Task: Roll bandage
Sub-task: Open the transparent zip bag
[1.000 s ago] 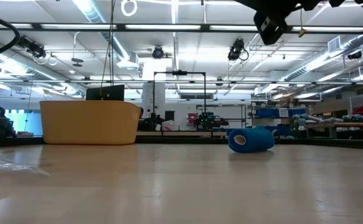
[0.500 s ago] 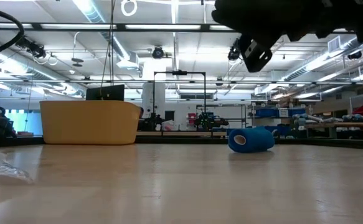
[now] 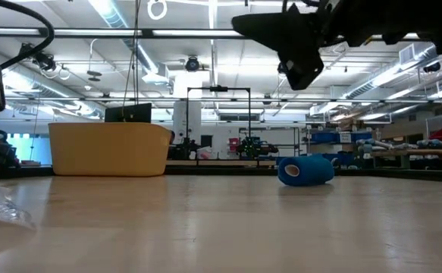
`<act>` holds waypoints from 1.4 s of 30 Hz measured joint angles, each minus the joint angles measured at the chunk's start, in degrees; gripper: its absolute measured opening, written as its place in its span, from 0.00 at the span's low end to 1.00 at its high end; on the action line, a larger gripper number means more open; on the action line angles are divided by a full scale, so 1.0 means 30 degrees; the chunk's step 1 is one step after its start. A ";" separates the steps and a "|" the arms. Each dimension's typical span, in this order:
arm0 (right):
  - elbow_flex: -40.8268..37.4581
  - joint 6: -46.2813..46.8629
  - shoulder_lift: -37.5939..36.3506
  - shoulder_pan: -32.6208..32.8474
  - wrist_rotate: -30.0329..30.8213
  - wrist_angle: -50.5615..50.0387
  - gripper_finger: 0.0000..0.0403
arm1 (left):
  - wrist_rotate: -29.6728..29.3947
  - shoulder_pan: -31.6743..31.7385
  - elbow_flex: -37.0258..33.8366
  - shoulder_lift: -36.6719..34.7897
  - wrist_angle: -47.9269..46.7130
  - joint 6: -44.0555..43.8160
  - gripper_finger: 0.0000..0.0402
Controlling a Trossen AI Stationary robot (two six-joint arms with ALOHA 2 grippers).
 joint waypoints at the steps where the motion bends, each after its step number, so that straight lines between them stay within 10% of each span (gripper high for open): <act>1: 0.0400 -0.0168 0.0246 0.0006 -0.0004 -0.0256 0.60 | 0.0082 0.0088 0.0027 0.0210 0.0358 0.0330 0.40; 21: 0.1698 -0.1407 0.0970 -0.0198 0.0224 -0.0611 0.24 | -0.1092 0.0283 0.2522 0.2607 0.0295 0.7830 0.01; 31: 0.2815 -0.0880 0.0963 -0.0586 0.0941 -0.2093 0.37 | -0.6381 0.1274 0.9207 0.2418 -0.6332 1.6244 0.01; 42: 0.8158 -0.0465 0.0948 -0.0962 0.3081 -1.1753 0.46 | -0.9549 0.1709 1.4632 0.2359 -0.9614 2.2869 0.00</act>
